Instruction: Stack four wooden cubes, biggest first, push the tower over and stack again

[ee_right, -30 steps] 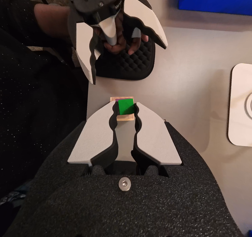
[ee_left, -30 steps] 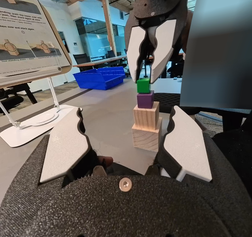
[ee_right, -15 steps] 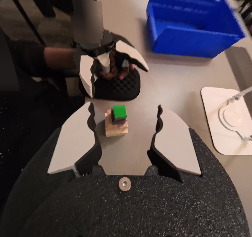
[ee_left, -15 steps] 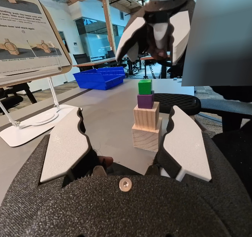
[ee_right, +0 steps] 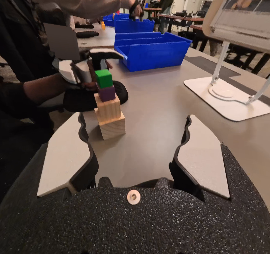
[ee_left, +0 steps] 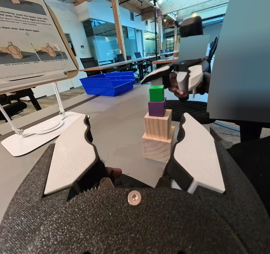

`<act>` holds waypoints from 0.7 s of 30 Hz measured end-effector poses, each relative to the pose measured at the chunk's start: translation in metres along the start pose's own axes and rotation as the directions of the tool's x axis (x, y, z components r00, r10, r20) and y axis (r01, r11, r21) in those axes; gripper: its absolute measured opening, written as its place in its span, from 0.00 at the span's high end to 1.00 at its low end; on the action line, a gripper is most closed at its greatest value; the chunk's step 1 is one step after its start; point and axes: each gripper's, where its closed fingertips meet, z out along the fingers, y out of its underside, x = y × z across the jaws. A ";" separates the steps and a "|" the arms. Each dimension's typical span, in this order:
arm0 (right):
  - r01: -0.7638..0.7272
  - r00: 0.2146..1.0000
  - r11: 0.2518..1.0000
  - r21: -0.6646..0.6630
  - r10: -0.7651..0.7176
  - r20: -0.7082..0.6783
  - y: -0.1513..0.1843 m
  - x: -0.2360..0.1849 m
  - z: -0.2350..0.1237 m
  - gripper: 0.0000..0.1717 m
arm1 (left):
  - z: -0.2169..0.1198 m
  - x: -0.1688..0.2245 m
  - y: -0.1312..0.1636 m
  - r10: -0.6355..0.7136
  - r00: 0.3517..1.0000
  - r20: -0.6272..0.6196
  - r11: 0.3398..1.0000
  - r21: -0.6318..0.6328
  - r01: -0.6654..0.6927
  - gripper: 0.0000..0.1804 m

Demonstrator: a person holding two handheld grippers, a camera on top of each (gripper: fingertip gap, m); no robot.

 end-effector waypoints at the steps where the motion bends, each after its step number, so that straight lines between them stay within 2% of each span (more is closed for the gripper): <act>1: -0.011 1.000 1.000 -0.002 0.011 0.001 0.007 0.001 0.000 0.27 | 0.000 0.000 0.000 0.001 1.000 0.000 1.000 -0.001 -0.001 0.36; 9: -0.045 0.998 0.999 -0.024 0.046 0.039 0.028 0.000 0.007 0.30 | -0.002 -0.006 -0.002 -0.026 0.999 0.029 1.000 0.016 0.026 0.42; 13: -0.050 0.997 0.998 -0.033 0.051 0.051 0.030 -0.001 0.008 0.28 | -0.008 -0.010 -0.009 -0.042 0.998 0.048 0.997 0.063 0.039 0.49; 15: -0.047 0.998 0.998 -0.029 0.049 0.050 0.030 -0.001 0.008 0.28 | -0.016 -0.014 -0.015 -0.018 0.997 0.076 0.999 0.049 0.014 0.66; 16: -0.049 0.998 0.998 -0.025 0.050 0.048 0.030 -0.001 0.008 0.29 | -0.020 -0.019 -0.014 0.001 0.994 0.106 1.000 -0.009 0.000 0.75; 18: -0.061 0.997 0.998 -0.016 0.061 0.048 0.029 0.000 0.007 0.29 | -0.030 -0.022 -0.007 0.002 0.995 0.103 0.987 -0.162 0.015 0.99; 21: -0.055 0.997 0.998 -0.007 0.055 0.051 0.028 0.000 0.006 0.30 | -0.037 -0.016 0.000 -0.014 0.996 0.086 0.946 -0.321 0.041 1.00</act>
